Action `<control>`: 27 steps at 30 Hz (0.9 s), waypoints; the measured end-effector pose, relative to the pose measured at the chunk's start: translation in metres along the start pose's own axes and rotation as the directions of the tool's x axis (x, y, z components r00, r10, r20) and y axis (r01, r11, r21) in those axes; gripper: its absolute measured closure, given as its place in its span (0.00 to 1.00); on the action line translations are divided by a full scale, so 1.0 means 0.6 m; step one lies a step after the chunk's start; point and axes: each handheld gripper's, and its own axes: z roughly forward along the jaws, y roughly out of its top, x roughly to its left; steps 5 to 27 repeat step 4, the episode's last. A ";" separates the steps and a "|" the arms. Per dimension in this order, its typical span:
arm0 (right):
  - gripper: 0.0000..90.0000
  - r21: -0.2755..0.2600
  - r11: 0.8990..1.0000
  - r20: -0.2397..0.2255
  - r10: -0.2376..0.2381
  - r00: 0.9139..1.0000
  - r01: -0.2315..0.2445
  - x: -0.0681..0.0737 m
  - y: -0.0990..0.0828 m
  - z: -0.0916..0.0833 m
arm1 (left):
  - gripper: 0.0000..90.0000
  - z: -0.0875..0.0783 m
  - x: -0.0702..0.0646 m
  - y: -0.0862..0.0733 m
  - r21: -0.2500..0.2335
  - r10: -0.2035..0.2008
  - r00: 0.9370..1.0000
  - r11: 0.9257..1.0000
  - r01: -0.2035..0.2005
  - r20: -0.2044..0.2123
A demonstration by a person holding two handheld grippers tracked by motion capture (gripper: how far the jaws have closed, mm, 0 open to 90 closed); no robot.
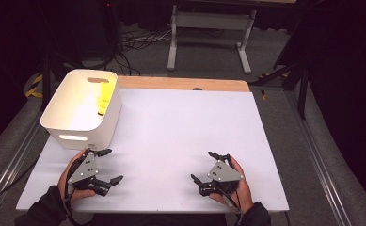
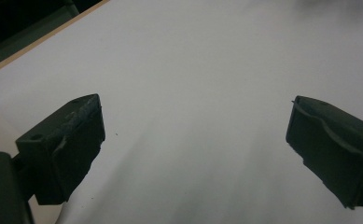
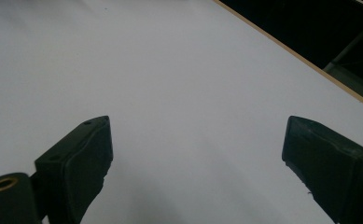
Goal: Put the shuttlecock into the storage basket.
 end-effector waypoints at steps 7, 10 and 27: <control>0.11 -0.004 1.000 0.000 0.005 1.000 -0.005 -0.002 0.001 -0.001 | 0.06 0.001 0.001 0.000 0.005 -0.005 1.000 1.000 0.005 -0.001; 0.11 -0.004 1.000 0.000 0.005 1.000 -0.005 -0.002 0.001 -0.001 | 0.06 0.001 0.001 0.000 0.005 -0.005 1.000 1.000 0.005 -0.001; 0.11 -0.004 1.000 0.000 0.005 1.000 -0.005 -0.002 0.001 -0.001 | 0.06 0.001 0.001 0.000 0.005 -0.005 1.000 1.000 0.005 -0.001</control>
